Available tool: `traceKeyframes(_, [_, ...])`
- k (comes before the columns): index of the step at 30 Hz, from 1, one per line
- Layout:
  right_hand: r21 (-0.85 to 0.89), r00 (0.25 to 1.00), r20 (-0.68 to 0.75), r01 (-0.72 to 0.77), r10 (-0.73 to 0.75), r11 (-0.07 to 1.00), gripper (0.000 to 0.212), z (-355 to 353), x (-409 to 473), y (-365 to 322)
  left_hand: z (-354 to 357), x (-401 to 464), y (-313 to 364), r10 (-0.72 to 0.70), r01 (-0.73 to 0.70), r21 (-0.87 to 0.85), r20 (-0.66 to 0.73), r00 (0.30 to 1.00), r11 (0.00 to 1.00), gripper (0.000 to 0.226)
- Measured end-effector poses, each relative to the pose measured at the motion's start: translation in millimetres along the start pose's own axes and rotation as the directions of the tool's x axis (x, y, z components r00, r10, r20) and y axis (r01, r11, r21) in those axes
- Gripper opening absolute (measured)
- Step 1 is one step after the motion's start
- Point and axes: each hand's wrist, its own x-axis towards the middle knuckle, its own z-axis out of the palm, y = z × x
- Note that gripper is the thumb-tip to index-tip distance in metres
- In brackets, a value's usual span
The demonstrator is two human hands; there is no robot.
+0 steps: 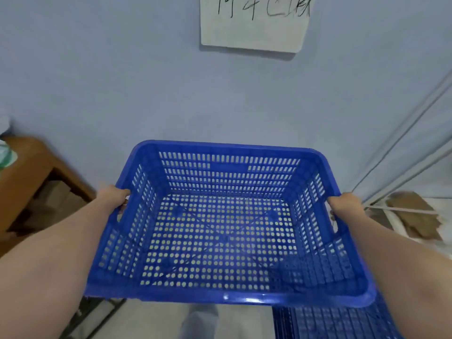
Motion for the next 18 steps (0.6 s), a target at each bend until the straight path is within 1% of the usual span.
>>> traceKeyframes(2, [-0.018,0.998,0.043,-0.044,0.045,0.999,0.038,32,26,-9,15,28,0,-0.026,0.025,0.041,0.020,0.999,0.999,0.043])
traceKeyframes(3, [0.000,0.996,0.056,-0.071,0.071,0.997,0.037,48,36,-11,21,41,-1,-0.042,0.040,0.052,0.029,0.999,0.998,0.043])
traceKeyframes(6, [0.125,0.988,0.062,-0.152,0.145,0.981,0.020,87,47,-20,44,82,-7,-0.081,0.081,-0.001,0.078,0.994,0.997,0.029])
traceKeyframes(7, [0.165,0.985,0.062,-0.167,0.159,0.972,0.014,100,54,-19,53,96,-12,-0.106,0.108,-0.016,0.092,0.990,0.994,0.032])
traceKeyframes(8, [0.197,0.984,0.067,-0.177,0.167,0.964,0.013,112,61,-17,60,107,-17,-0.125,0.127,-0.011,0.108,0.986,0.992,0.036])
traceKeyframes(9, [0.204,0.980,0.071,-0.195,0.184,0.959,0.019,123,70,-11,68,115,-21,-0.141,0.143,-0.005,0.122,0.982,0.990,0.034])
traceKeyframes(11, [0.206,0.970,0.096,-0.241,0.225,0.949,0.042,151,104,12,86,129,-28,-0.170,0.173,-0.004,0.151,0.974,0.985,0.022])
traceKeyframes(13, [0.197,0.958,0.117,-0.281,0.262,0.939,0.052,179,140,39,106,140,-37,-0.208,0.210,0.011,0.168,0.964,0.978,0.015])
traceKeyframes(15, [0.185,0.947,0.122,-0.316,0.297,0.930,0.050,196,151,43,129,152,-51,-0.233,0.235,0.011,0.167,0.958,0.972,0.015])
traceKeyframes(18, [0.191,0.939,0.143,-0.335,0.312,0.923,0.044,215,157,37,164,165,-69,-0.273,0.275,0.003,0.143,0.951,0.961,0.018])
